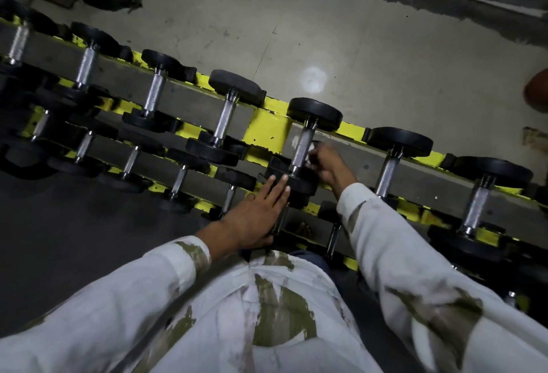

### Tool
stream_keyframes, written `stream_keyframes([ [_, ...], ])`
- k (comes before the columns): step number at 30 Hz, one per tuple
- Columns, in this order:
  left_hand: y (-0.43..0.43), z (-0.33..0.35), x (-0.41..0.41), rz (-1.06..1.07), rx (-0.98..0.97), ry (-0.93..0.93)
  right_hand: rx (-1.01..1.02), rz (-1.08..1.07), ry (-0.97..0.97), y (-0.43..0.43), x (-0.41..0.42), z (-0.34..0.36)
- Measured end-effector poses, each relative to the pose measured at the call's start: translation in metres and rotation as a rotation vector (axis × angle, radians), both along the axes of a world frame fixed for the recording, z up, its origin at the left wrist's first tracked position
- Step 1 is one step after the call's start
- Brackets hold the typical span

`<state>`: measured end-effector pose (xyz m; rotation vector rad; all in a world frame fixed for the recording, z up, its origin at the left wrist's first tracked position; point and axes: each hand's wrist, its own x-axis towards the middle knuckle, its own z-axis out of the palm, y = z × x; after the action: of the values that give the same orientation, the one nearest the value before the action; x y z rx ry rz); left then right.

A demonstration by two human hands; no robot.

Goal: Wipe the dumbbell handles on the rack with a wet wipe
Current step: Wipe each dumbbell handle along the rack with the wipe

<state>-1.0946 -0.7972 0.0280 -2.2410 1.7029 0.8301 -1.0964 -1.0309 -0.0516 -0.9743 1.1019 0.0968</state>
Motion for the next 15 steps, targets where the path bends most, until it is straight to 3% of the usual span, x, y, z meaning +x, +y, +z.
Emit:
stream_keyframes([
  [4, 0.002, -0.001, 0.009, -0.046, 0.021, -0.009, 0.186, -0.342, -0.062, -0.02, 0.031, -0.015],
  [9, 0.004, -0.001, 0.012, -0.075, 0.015, -0.012, 0.218, -0.333, -0.106, -0.015, 0.028, -0.002],
  [12, 0.004, -0.001, 0.015, -0.09, 0.02, -0.002, 0.034, -0.385, -0.076, -0.001, 0.022, 0.004],
  [15, 0.005, -0.001, 0.017, -0.098, 0.015, 0.01, -0.514, -0.376, -0.021, 0.019, 0.011, 0.004],
])
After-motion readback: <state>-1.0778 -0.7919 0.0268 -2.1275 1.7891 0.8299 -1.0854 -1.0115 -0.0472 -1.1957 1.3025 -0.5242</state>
